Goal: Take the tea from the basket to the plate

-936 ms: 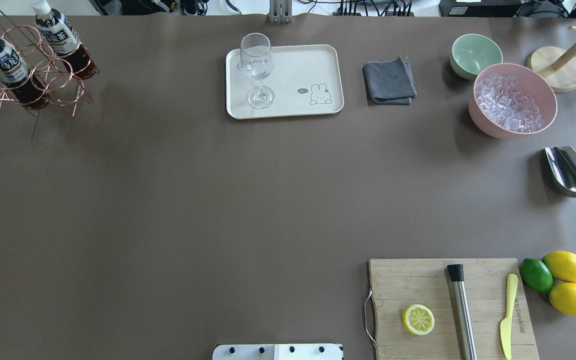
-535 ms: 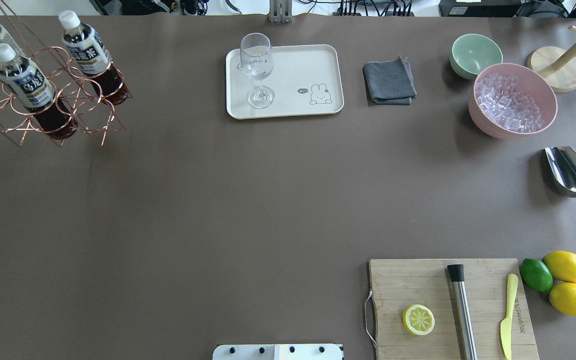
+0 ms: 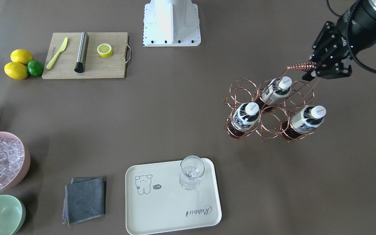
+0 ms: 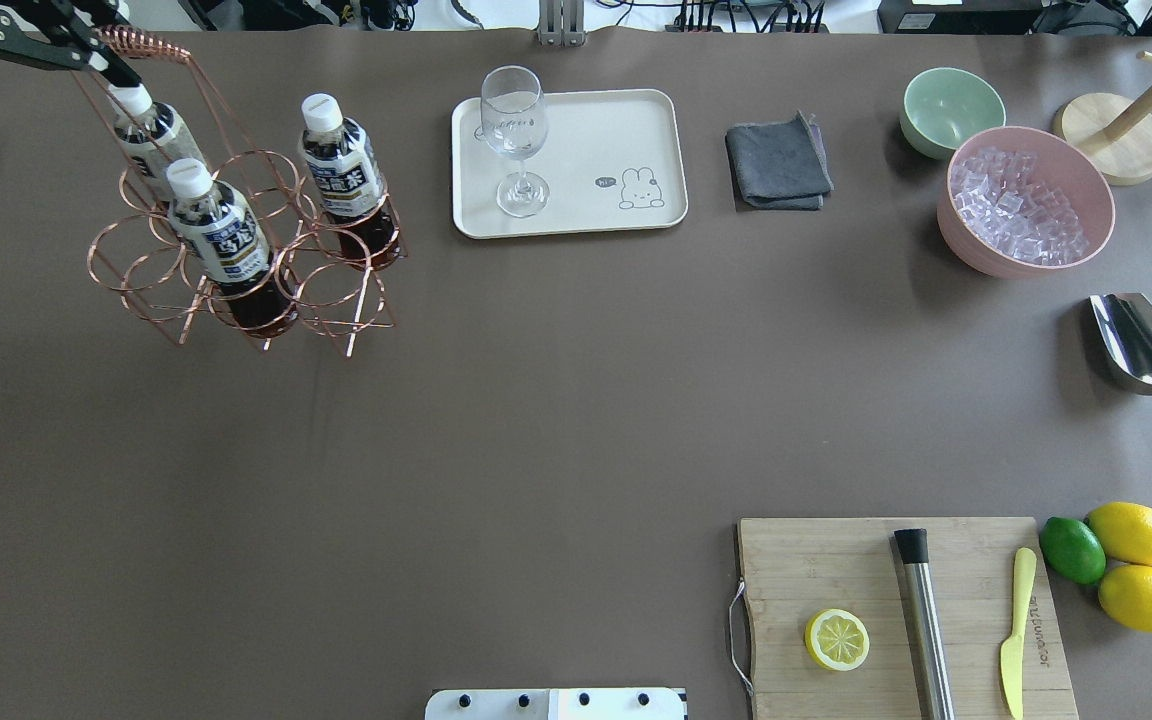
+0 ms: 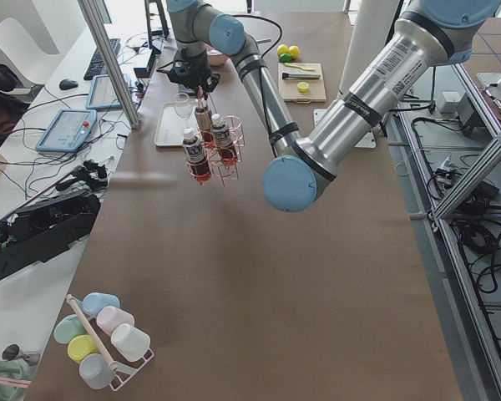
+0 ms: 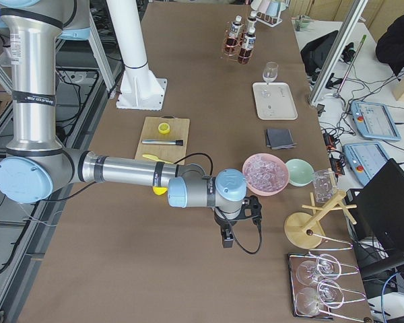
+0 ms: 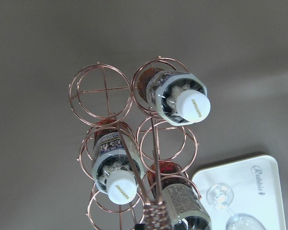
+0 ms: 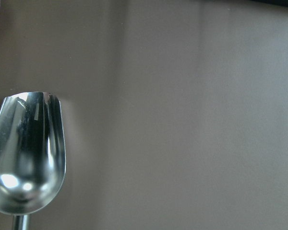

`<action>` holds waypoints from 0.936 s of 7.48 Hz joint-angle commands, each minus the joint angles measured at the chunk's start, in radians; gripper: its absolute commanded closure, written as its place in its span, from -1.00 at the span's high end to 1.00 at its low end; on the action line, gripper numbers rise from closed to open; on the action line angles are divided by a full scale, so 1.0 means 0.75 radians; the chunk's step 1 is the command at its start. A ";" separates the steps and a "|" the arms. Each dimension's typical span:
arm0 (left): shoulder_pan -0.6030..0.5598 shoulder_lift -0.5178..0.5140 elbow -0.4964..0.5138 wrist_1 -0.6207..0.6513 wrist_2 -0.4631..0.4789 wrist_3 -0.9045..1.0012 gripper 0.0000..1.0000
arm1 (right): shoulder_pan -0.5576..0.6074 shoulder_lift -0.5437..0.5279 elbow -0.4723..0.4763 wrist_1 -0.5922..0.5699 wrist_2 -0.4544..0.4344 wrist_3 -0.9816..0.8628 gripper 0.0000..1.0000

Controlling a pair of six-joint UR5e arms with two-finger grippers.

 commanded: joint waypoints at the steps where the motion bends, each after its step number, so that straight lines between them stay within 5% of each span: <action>1: 0.172 -0.150 -0.007 0.002 0.001 -0.234 -1.00 | 0.002 -0.005 0.012 0.000 0.012 -0.016 1.00; 7: 0.542 -0.367 0.012 -0.019 0.146 -0.629 -1.00 | 0.154 -0.056 0.041 0.018 0.014 -0.102 1.00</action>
